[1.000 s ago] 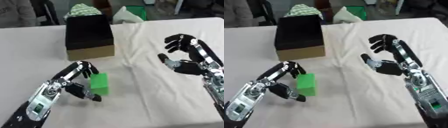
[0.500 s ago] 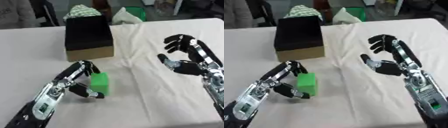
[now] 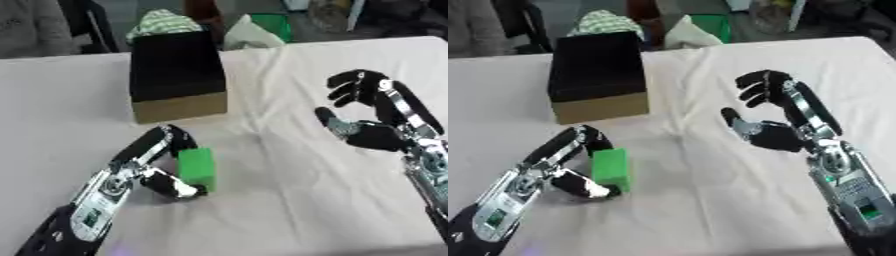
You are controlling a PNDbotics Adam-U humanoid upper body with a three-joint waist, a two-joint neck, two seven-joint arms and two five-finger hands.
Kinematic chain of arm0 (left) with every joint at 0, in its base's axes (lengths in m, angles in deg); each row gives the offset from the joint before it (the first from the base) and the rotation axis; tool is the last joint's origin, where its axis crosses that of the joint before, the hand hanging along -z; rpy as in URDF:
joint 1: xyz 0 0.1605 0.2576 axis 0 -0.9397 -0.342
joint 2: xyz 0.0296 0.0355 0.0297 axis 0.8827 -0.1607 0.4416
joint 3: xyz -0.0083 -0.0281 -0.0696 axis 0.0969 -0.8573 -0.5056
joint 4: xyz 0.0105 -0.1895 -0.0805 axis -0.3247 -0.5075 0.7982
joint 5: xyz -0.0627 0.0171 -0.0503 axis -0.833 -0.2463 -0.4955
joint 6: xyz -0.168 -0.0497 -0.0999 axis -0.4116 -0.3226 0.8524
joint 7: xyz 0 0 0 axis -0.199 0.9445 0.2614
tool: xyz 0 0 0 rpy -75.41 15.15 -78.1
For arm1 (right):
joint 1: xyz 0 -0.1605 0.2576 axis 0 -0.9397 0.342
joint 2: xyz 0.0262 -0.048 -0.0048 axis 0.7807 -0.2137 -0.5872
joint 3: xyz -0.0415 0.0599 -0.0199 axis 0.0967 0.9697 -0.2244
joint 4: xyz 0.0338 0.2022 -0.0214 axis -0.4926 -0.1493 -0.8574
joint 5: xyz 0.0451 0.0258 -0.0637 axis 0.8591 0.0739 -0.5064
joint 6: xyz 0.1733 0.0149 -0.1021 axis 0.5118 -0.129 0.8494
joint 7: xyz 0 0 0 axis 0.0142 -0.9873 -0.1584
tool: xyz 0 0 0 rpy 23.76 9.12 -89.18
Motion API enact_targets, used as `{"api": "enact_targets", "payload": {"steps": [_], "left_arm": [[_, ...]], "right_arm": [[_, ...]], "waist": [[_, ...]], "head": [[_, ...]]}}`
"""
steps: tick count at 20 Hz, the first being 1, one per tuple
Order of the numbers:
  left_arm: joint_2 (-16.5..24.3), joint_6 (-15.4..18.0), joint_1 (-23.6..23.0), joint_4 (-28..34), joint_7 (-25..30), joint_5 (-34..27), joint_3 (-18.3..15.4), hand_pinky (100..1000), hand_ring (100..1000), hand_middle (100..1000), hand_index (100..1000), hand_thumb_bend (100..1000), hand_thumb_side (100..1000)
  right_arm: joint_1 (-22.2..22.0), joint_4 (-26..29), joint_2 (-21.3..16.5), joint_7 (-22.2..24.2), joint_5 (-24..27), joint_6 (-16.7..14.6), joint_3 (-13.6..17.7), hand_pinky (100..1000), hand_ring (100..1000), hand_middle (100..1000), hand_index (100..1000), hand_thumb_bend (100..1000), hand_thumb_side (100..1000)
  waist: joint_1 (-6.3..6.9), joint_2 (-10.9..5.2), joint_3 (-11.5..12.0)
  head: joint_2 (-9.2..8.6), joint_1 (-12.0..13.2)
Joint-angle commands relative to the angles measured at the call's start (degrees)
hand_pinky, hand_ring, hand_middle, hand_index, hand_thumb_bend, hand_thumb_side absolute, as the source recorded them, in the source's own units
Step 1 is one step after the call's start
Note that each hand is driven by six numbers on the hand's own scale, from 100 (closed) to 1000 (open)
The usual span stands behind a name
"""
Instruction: Pick up objects on the table and place them in the box.
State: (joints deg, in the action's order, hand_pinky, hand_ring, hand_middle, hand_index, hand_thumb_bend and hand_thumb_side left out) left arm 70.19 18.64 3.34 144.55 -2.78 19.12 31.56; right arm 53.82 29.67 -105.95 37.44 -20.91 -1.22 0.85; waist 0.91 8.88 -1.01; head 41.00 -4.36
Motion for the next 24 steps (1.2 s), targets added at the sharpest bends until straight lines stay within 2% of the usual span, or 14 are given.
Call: {"api": "enact_targets", "payload": {"steps": [1, 7, 11, 15, 19, 24], "left_arm": [[0.5, -0.6, 0.9, 0.3, -2.8, 0.3, -0.2, 435, 356, 307, 398, 637, 104], [1.2, -2.8, 1.2, 2.4, -8.7, 0.1, -1.2, 392, 295, 232, 325, 590, 100], [3.3, -4.9, 2.3, 6.4, -9.3, -0.7, -2.4, 392, 294, 229, 322, 585, 100], [6.1, -7.5, 5.7, 8.1, -9.9, -2.0, -4.5, 397, 299, 232, 324, 568, 100], [7.2, -9.7, 10.3, 4.7, -12.1, -3.9, -7.0, 404, 315, 242, 333, 557, 100], [6.5, -10.6, 16.3, -4.4, -16.6, -3.3, -10.1, 405, 329, 256, 345, 555, 100]], "right_arm": [[0.7, 0.6, -0.8, -0.1, 0.2, -0.1, 0.2, 615, 650, 661, 737, 369, 198], [0.7, 0.6, -0.8, -0.1, 0.2, -0.1, 0.2, 615, 650, 661, 737, 365, 203], [0.7, 0.5, -0.8, -0.1, 0.3, -0.1, 0.2, 615, 650, 661, 738, 364, 203], [0.7, 0.5, -0.8, 0.1, 0.3, -0.1, 0.0, 615, 650, 661, 738, 363, 204], [0.7, 0.5, -0.7, 0.3, 0.4, -0.1, -0.2, 615, 650, 661, 737, 364, 205], [1.1, 0.6, -0.5, 0.8, 0.6, -0.1, -0.6, 615, 649, 661, 737, 363, 207]], "waist": [[-0.22, -0.67, 0.1], [-0.22, -0.75, 0.2], [-0.10, -0.89, 0.2], [-0.05, -1.15, 0.0], [-0.20, -1.44, -0.7], [-0.31, -1.53, -2.1]], "head": [[-0.33, -0.1], [-0.36, -0.3], [-0.37, -0.4], [-0.33, -0.4], [-0.32, -0.1], [-0.54, 0.9]]}}
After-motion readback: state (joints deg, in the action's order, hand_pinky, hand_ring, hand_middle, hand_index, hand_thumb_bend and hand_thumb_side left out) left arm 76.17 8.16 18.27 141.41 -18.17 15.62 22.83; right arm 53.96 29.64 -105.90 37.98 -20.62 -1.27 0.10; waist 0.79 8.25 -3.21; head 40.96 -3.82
